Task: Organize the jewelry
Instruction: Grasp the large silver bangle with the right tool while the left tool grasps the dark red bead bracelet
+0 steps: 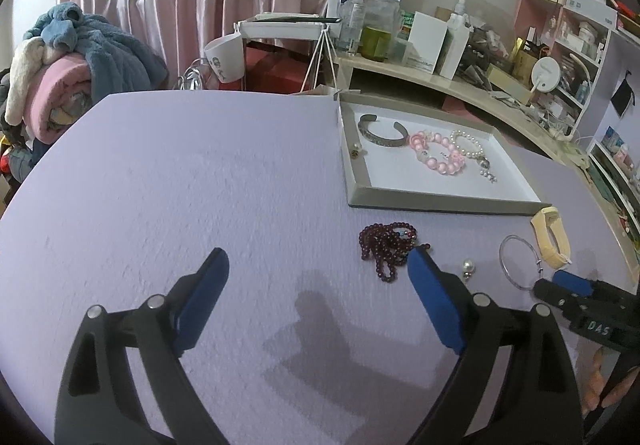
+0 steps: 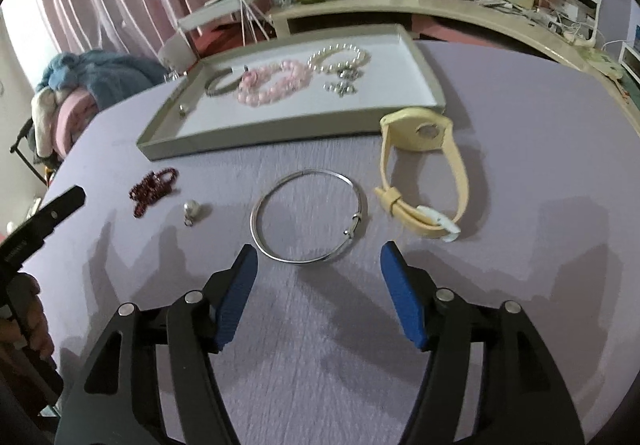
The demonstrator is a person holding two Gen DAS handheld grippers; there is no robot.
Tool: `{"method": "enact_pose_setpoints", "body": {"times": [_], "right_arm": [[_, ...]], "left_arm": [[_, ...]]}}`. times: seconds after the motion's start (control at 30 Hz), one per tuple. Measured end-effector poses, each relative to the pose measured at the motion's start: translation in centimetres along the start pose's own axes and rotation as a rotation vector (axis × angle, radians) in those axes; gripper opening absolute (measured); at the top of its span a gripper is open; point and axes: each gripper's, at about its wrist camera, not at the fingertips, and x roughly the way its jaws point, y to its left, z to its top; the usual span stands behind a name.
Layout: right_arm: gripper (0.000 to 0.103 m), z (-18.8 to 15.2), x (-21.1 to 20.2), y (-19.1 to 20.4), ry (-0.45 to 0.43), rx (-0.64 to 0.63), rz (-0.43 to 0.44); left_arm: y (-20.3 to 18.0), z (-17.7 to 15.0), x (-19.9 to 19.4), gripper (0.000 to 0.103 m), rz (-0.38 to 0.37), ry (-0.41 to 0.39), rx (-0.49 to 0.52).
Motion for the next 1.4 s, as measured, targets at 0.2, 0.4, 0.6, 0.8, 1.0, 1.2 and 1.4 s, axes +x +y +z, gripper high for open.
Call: {"method": "enact_pose_setpoints", "body": {"times": [0.2, 0.4, 0.6, 0.8, 1.0, 1.2, 1.4], "right_arm": [[0.078, 0.1, 0.9, 1.1, 0.004, -0.064, -0.028], [0.081, 1.1, 2.2, 2.4, -0.004, -0.124, -0.073], [0.082, 2.2, 3.1, 2.5, -0.009, -0.143, -0.089], [0.084, 2.5, 3.4, 2.7, -0.009, -0.151, -0.088], [0.075, 2.3, 3.2, 2.5, -0.012, -0.151, -0.082], [0.075, 1.7, 2.4, 2.5, 0.001, -0.145, -0.059], [0.075, 0.9, 0.8, 1.8, -0.006, -0.085, -0.014]], "left_arm": [[0.3, -0.2, 0.3, 0.091, 0.002, 0.011, -0.012], [0.2, -0.3, 0.5, 0.091, 0.003, 0.018, -0.01], [0.2, -0.3, 0.7, 0.091, 0.007, 0.021, -0.014], [0.3, -0.3, 1.1, 0.091, 0.007, 0.028, -0.011], [0.2, -0.3, 1.3, 0.091, 0.004, 0.032, -0.007], [-0.5, 0.2, 1.6, 0.091, -0.015, 0.03, 0.018], [-1.8, 0.6, 2.4, 0.091, -0.043, 0.042, 0.055]]}}
